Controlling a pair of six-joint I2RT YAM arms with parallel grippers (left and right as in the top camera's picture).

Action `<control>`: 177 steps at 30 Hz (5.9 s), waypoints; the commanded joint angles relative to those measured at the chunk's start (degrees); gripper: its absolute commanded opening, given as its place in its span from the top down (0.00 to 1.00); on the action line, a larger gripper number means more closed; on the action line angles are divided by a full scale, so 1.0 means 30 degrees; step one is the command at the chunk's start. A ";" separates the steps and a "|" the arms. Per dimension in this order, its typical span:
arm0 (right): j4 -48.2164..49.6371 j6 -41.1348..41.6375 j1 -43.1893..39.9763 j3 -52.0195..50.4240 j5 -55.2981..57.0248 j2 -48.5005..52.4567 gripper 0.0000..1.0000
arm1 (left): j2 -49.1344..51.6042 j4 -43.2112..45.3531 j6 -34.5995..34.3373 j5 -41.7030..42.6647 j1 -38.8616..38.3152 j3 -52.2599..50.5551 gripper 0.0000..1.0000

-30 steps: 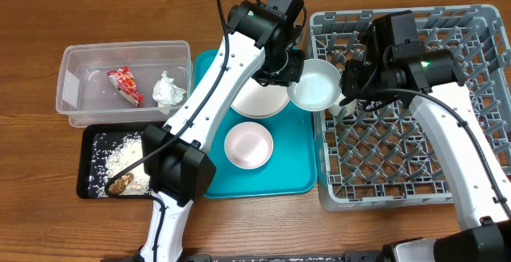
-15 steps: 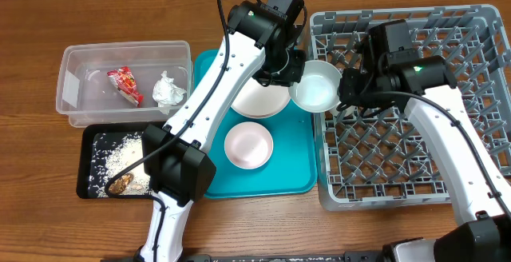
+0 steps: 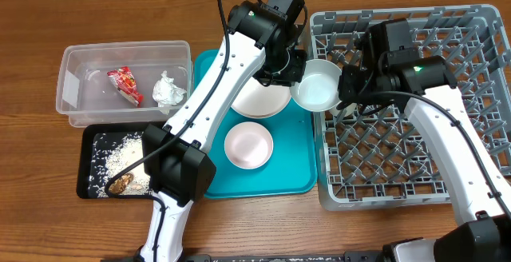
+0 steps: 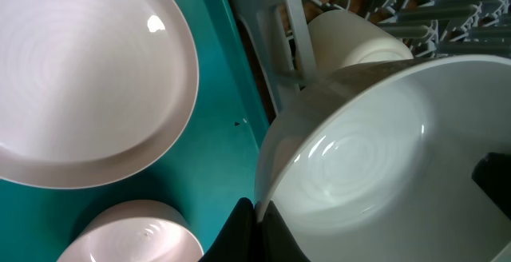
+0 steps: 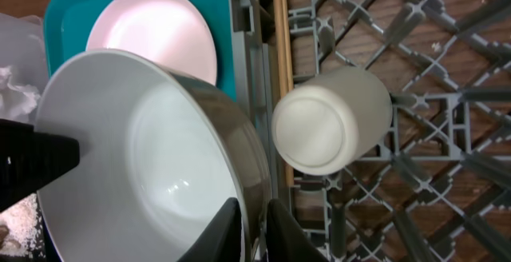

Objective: Sort waste into correct bins and load items into the dishwasher
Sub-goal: 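Grasp the bowl rim with the right gripper and open the left gripper, then carry the white bowl with the right gripper to the rack's back, then lower the bowl upside down into the rack and release it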

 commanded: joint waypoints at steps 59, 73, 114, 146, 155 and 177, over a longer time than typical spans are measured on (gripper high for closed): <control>0.8109 -0.0160 -0.0372 -0.0109 1.8615 0.0000 0.96 | -0.0044 -0.1858 0.0437 0.4182 0.2324 0.5493 0.00; 1.2626 -0.5632 -0.4379 -0.0117 1.8797 0.1392 0.96 | -0.0044 -0.1851 0.0444 0.1501 0.2324 0.5493 0.00; 1.3879 -1.0149 -0.3242 -0.0117 2.2556 0.7257 0.96 | -0.0044 -0.1858 0.0437 0.1333 0.2339 0.5493 0.00; 1.1482 -1.2072 -0.1880 -0.0117 2.4239 0.6914 0.48 | -0.0044 -0.1858 0.0437 0.1333 0.2331 0.5493 0.00; 1.0841 -1.2080 -0.1887 -0.0117 2.4254 0.5034 0.16 | -0.0044 -0.1851 0.0437 0.1333 0.2346 0.5493 0.00; 0.9151 -0.7278 -0.1931 -0.0117 1.6218 0.3606 0.64 | -0.0044 -0.1858 0.0437 0.1333 0.2331 0.5493 0.00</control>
